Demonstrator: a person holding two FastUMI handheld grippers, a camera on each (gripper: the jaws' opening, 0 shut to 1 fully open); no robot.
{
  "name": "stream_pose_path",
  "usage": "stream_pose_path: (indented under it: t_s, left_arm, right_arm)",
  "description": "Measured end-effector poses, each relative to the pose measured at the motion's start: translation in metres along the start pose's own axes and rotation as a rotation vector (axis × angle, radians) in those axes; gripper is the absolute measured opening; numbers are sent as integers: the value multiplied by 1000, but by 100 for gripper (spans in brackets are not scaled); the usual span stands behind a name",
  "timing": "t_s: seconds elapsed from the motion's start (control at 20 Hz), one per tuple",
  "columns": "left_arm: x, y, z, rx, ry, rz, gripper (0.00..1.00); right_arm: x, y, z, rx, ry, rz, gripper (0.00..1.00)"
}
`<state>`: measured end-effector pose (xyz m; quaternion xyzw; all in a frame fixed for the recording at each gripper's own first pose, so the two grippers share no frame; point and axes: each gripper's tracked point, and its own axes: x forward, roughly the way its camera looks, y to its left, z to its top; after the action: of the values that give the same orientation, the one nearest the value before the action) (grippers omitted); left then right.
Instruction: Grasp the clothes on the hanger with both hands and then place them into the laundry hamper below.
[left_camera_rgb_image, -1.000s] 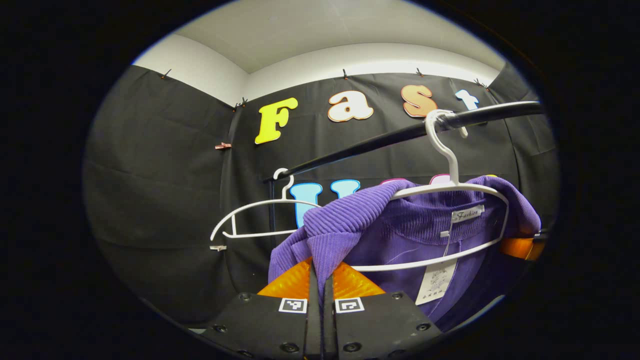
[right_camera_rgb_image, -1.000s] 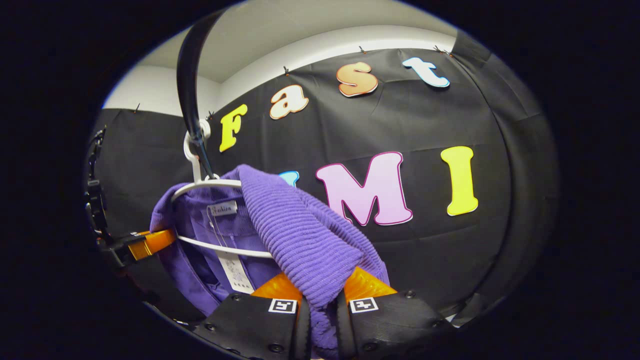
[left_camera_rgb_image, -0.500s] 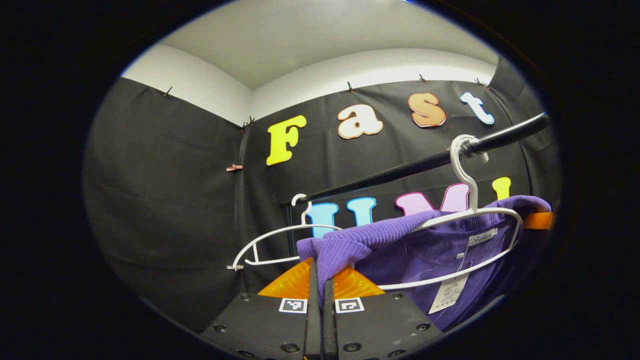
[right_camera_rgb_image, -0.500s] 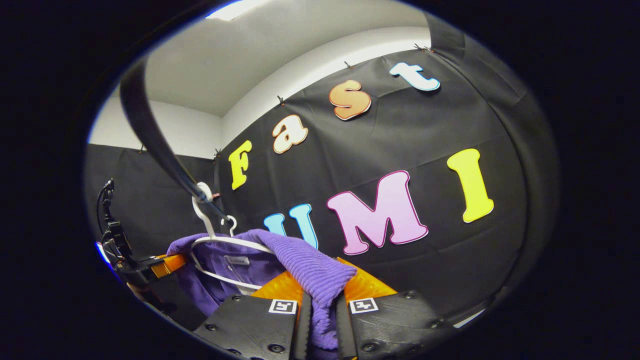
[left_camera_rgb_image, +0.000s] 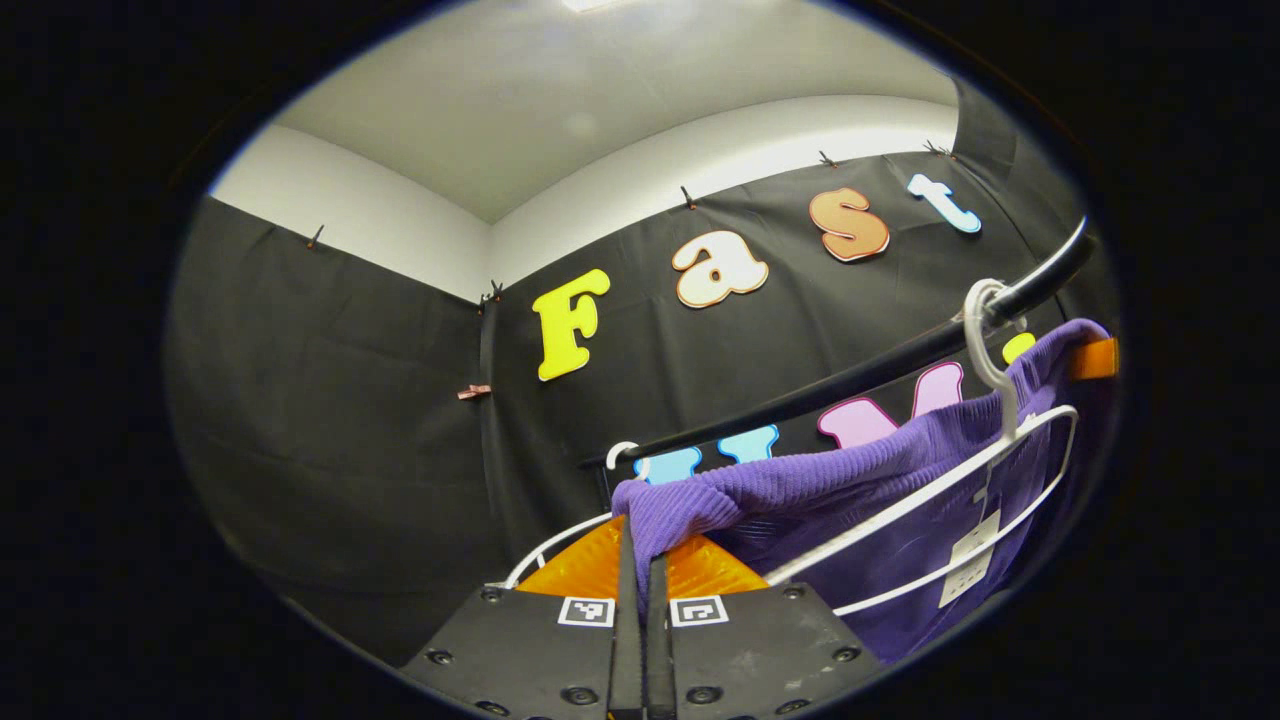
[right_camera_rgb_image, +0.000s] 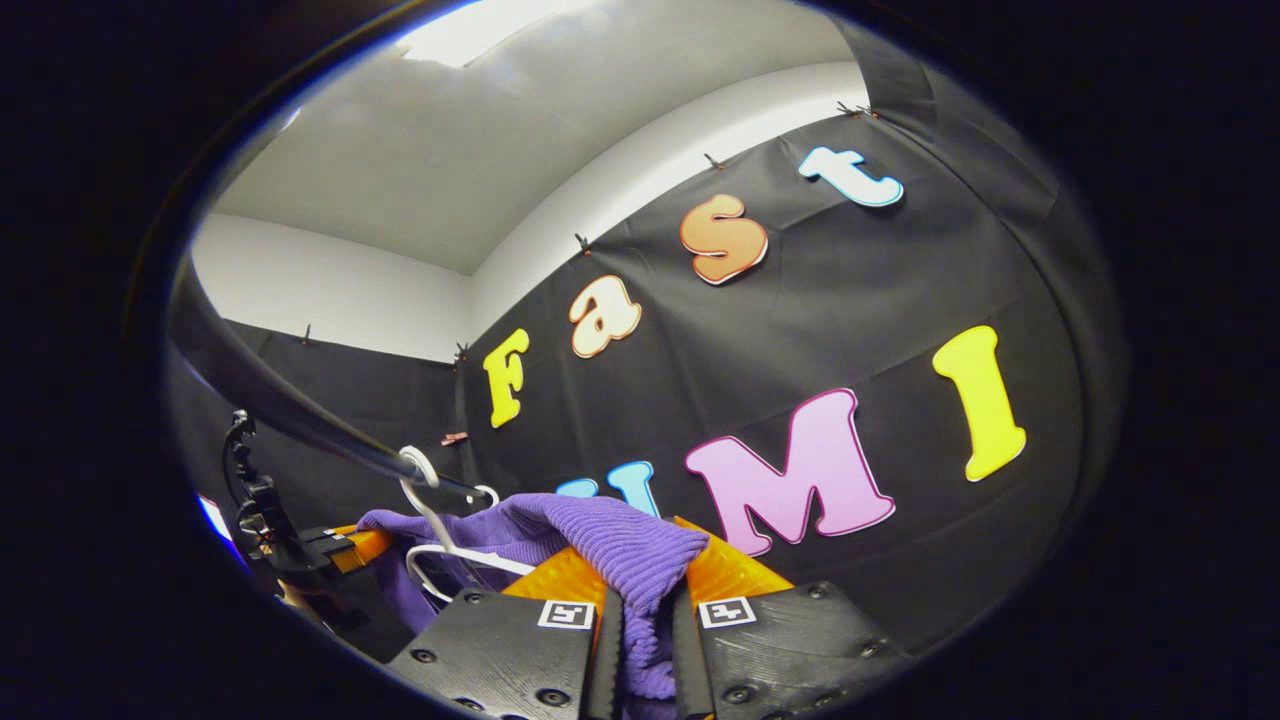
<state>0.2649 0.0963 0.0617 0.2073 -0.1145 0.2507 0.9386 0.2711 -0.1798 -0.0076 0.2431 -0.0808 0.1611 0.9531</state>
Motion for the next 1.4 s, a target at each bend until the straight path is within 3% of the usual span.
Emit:
stream_pose_path:
  t_s: [0.1,0.15,0.25,0.45,0.55,0.6,0.75,0.9,1.05,1.2,1.4]
  left_arm:
    - [9,12,-10,3,11,8,6]
    - [9,18,-20,8,35,17,6]
    - [10,25,-40,11,77,25,7]
    - [5,18,-92,10,193,11,6]
    - [-3,7,-115,-29,235,-5,6]
    - [-8,-1,-124,-53,253,-24,6]
    - [-33,-34,-157,-100,353,-109,6]
    - [-69,-72,-183,-146,428,-192,6]
    - [-98,-108,-197,-218,502,-271,6]
    - [-116,-134,-201,-228,540,-320,6]
    - [-139,-163,-206,-278,582,-375,6]
  right_arm:
    - [11,7,-8,10,23,8,23]
    - [16,13,-14,16,37,16,28]
    - [22,23,-24,2,60,26,19]
    - [24,24,-45,6,124,25,19]
    - [22,22,-44,13,121,19,29]
    - [19,20,-43,2,118,10,24]
    - [7,2,-54,-78,149,-44,24]
    - [-7,-15,-62,-38,165,-92,24]
    - [-22,-46,-72,-65,210,-176,24]
    - [-34,-67,-88,-61,249,-240,24]
    - [-55,-76,-119,-70,336,-271,24]
